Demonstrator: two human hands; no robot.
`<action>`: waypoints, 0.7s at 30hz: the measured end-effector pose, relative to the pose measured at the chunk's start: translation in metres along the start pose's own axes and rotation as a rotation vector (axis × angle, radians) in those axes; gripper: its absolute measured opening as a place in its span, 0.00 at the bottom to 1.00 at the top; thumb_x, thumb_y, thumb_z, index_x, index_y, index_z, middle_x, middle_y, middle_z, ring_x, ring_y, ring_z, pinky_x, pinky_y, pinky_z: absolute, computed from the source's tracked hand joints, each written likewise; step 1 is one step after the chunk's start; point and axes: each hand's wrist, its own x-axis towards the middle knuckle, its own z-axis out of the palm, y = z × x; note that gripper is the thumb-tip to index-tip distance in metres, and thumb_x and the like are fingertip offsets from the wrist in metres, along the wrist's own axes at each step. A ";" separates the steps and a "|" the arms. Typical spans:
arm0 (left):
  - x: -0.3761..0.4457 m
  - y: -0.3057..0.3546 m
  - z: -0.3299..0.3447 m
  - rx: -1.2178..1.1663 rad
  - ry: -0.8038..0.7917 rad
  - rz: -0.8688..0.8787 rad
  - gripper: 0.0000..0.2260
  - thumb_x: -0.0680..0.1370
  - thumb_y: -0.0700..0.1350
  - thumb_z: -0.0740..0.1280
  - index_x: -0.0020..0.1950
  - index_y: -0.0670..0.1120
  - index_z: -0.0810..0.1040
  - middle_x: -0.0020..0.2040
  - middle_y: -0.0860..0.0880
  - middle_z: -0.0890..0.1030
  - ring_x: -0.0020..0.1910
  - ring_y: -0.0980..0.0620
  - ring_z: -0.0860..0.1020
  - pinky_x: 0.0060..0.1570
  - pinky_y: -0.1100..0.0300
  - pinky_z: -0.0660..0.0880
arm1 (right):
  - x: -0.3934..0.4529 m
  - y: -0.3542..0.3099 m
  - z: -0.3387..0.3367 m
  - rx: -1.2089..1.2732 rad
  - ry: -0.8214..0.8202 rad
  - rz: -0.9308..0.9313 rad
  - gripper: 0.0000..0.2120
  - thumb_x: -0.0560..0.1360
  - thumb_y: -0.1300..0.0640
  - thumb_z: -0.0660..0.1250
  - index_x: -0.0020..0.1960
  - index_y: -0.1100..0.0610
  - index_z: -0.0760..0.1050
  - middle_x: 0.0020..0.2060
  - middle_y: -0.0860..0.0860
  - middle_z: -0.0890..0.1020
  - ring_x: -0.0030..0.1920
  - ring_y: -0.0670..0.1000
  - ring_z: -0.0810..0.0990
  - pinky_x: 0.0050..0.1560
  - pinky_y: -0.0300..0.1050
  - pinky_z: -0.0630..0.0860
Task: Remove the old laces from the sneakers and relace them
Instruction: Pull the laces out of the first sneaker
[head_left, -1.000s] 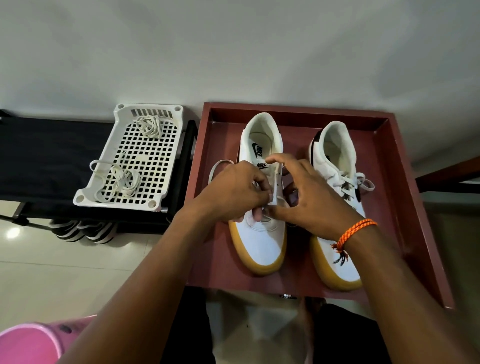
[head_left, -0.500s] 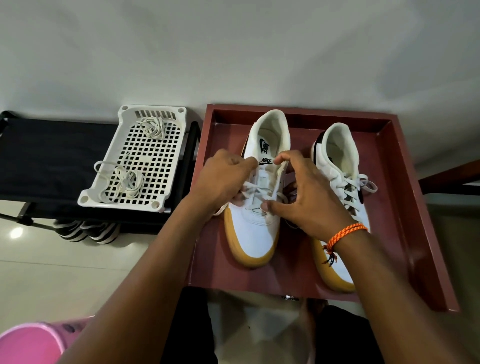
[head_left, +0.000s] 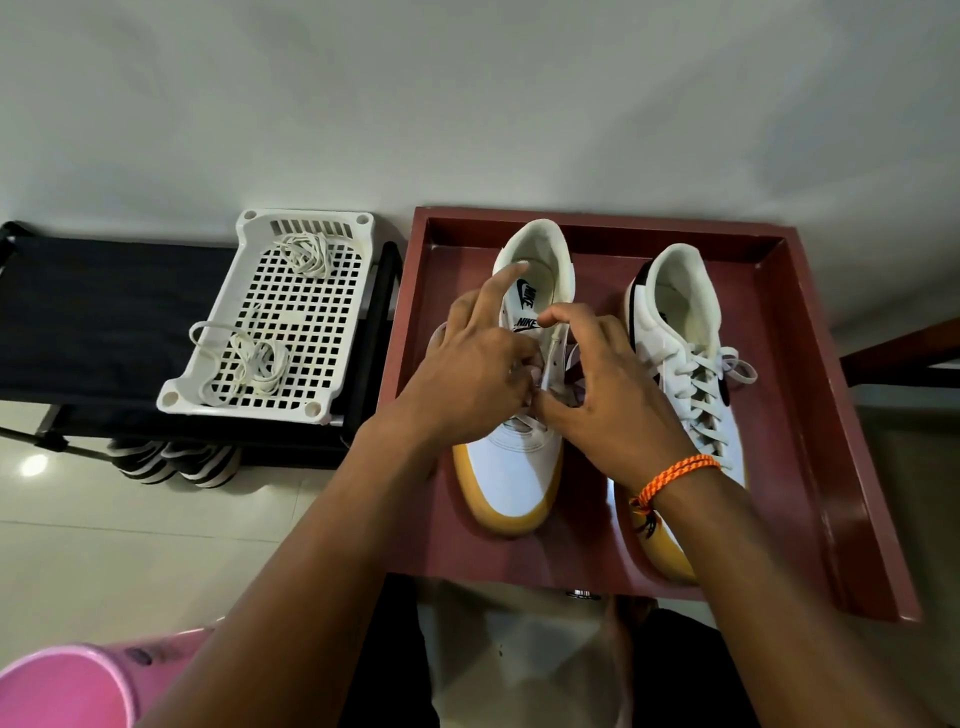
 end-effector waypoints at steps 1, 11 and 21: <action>0.000 0.000 0.001 0.014 0.007 0.006 0.05 0.81 0.44 0.70 0.49 0.51 0.85 0.86 0.58 0.46 0.83 0.49 0.49 0.75 0.32 0.64 | 0.000 0.000 0.000 -0.008 0.000 0.000 0.32 0.73 0.47 0.74 0.73 0.37 0.65 0.59 0.44 0.71 0.48 0.47 0.80 0.47 0.55 0.83; 0.005 -0.018 -0.024 -0.304 0.255 -0.050 0.08 0.81 0.39 0.70 0.51 0.52 0.85 0.78 0.50 0.63 0.73 0.51 0.69 0.73 0.46 0.72 | 0.003 0.005 0.002 -0.007 0.012 0.019 0.32 0.73 0.49 0.76 0.71 0.36 0.66 0.59 0.44 0.71 0.47 0.48 0.82 0.47 0.55 0.84; 0.003 -0.004 -0.001 0.045 0.103 0.101 0.04 0.80 0.47 0.70 0.49 0.54 0.85 0.87 0.54 0.48 0.85 0.41 0.47 0.76 0.30 0.61 | 0.002 0.003 -0.001 0.069 0.008 0.023 0.31 0.73 0.44 0.75 0.72 0.37 0.66 0.60 0.45 0.72 0.52 0.45 0.80 0.52 0.53 0.83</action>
